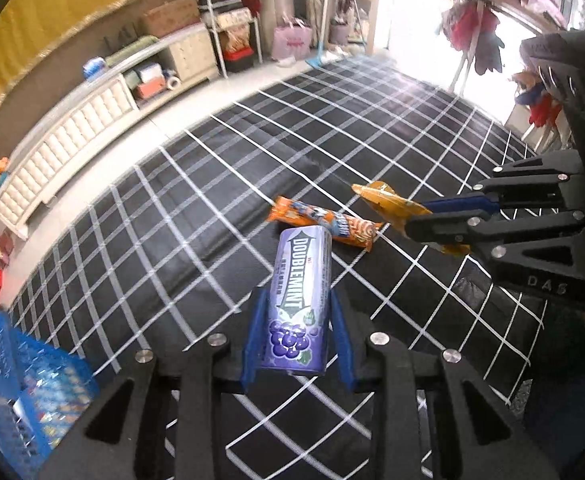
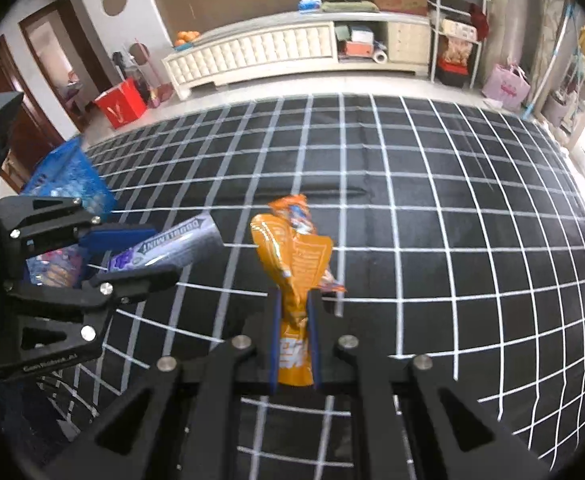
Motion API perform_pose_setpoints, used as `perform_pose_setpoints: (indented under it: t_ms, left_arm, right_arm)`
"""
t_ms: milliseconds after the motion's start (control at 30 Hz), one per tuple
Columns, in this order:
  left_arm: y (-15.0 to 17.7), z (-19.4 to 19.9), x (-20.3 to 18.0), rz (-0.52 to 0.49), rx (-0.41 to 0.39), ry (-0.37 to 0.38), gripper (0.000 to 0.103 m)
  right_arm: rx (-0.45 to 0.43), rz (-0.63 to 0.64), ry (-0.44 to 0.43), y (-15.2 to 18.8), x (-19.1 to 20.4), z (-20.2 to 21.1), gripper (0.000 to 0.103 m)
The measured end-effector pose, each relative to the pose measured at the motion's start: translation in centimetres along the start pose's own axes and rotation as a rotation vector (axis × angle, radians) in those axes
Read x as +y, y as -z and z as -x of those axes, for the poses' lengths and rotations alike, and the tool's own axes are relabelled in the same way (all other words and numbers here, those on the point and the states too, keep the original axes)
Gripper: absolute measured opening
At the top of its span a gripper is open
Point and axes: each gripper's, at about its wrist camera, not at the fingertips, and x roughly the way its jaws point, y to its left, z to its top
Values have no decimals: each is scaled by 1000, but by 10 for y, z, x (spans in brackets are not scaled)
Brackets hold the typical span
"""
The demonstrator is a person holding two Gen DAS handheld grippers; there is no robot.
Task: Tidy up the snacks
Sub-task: 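Carry both packs over the basket and open the left gripper to drop the gum pack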
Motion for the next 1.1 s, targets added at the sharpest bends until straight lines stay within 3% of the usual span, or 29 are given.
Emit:
perform_pose_setpoints:
  t_ms: [433,667,933,1100]
  left_arm:
    - [52,126,55,84,-181,-92,30]
    - [90,181,82,117,-229,-158,30]
    - [133,207,120,187,-219,-221,30]
    - [153,199,132,217,-187,-226,30]
  right_arm:
    - [-103,117,-53,-21,89,62,15]
    - [-142,182,-90,-27,142,80,15]
    - [-117,268,-138,-29,202,62,15]
    - [-87,312,-154,-28,228,46,15]
